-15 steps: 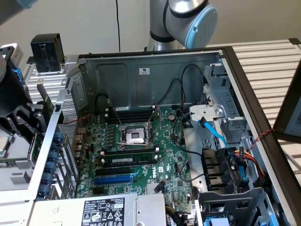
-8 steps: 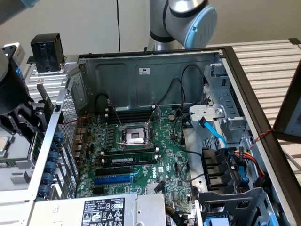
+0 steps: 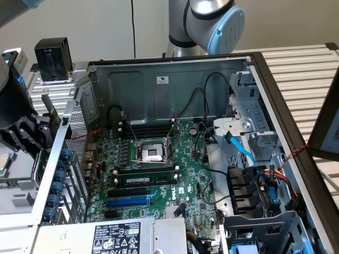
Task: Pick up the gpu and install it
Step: 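Pick up the gpu and move the gpu toward the slot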
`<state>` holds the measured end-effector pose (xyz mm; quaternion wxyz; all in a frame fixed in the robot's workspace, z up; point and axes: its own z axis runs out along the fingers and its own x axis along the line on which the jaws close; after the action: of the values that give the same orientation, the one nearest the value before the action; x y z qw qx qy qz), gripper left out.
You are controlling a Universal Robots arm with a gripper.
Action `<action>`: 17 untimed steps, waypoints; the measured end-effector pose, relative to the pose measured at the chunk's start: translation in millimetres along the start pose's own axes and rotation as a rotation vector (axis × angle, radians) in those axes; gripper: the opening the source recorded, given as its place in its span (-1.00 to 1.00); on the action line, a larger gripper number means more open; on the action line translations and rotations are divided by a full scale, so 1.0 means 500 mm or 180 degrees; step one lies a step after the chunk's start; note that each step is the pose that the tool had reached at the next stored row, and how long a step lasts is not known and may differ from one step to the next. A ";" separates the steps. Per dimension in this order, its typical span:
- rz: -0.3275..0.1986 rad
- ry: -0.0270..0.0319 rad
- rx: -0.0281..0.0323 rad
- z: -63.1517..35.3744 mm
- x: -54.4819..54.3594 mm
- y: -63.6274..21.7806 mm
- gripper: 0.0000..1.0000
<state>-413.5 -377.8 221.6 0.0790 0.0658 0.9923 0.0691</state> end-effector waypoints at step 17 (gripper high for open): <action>0.0009 0.0020 -0.0045 -0.005 -0.002 -0.003 -0.44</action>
<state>-413.2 -380.0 224.0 0.0763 0.0665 0.9919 0.0764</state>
